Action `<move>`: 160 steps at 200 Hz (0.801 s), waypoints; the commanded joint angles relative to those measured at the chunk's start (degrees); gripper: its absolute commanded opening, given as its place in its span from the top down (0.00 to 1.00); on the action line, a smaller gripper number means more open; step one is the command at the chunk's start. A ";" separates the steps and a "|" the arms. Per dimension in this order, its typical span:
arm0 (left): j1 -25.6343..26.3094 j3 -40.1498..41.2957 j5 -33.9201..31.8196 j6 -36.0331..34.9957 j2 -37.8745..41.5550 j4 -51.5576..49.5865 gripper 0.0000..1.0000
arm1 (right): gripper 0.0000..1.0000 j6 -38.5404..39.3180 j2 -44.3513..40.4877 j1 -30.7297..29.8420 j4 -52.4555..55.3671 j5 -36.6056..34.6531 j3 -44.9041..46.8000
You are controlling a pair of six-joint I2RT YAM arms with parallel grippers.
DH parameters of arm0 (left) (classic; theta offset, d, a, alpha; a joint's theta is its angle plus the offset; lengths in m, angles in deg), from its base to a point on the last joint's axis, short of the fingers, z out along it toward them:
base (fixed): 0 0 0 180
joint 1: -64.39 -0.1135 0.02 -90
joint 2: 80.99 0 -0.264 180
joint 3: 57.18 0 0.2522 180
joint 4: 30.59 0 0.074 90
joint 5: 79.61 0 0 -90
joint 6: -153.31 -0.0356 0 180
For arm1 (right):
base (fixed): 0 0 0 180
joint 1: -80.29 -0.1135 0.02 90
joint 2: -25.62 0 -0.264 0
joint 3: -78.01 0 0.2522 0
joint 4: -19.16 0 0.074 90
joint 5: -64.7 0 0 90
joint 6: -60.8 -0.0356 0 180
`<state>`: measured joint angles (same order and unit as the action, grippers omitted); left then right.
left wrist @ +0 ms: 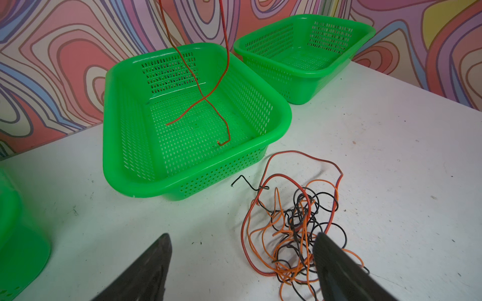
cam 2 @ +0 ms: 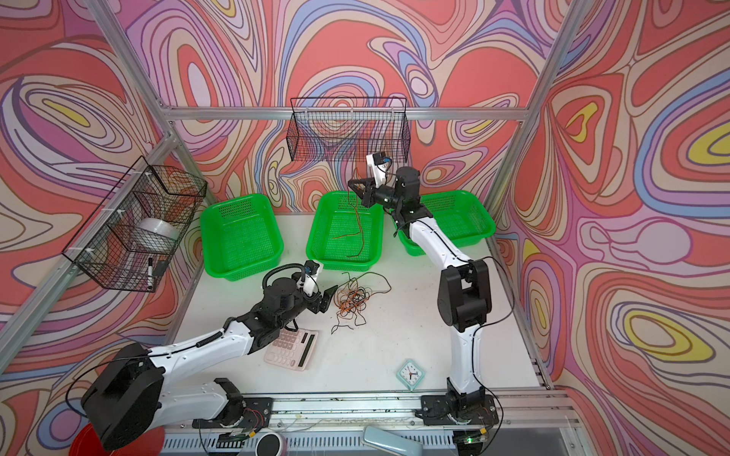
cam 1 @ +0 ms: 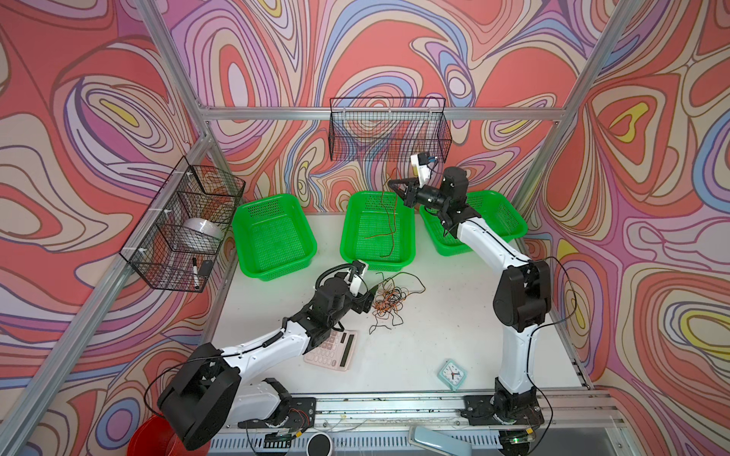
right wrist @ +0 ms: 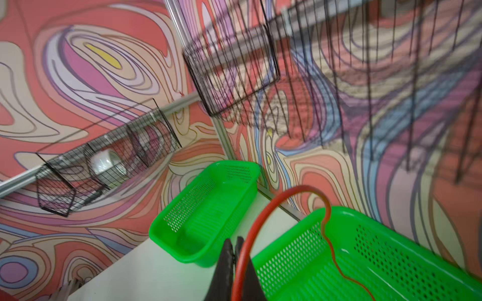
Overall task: Untangle and sort cables by color
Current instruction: Place the cable in the container.
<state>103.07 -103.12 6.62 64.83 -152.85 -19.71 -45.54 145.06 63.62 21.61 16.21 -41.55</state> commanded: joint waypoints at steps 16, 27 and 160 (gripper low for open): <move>0.26 -0.16 -2.10 -0.45 0.75 -1.17 0.14 | 1.00 4.03 6.69 -1.64 7.47 -8.67 2.75; 0.26 -0.23 -2.19 -0.38 0.59 -1.27 0.14 | 1.00 4.81 7.75 -2.21 8.65 -9.73 3.03; 1.37 -4.99 10.60 -5.23 -5.71 -7.97 0.25 | 0.45 6.93 3.47 -3.67 20.75 -23.83 2.31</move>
<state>103.59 -105.70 13.02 62.41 -157.13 -25.50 -39.70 154.87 60.08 36.80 -2.91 -36.52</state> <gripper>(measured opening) 0.758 0.513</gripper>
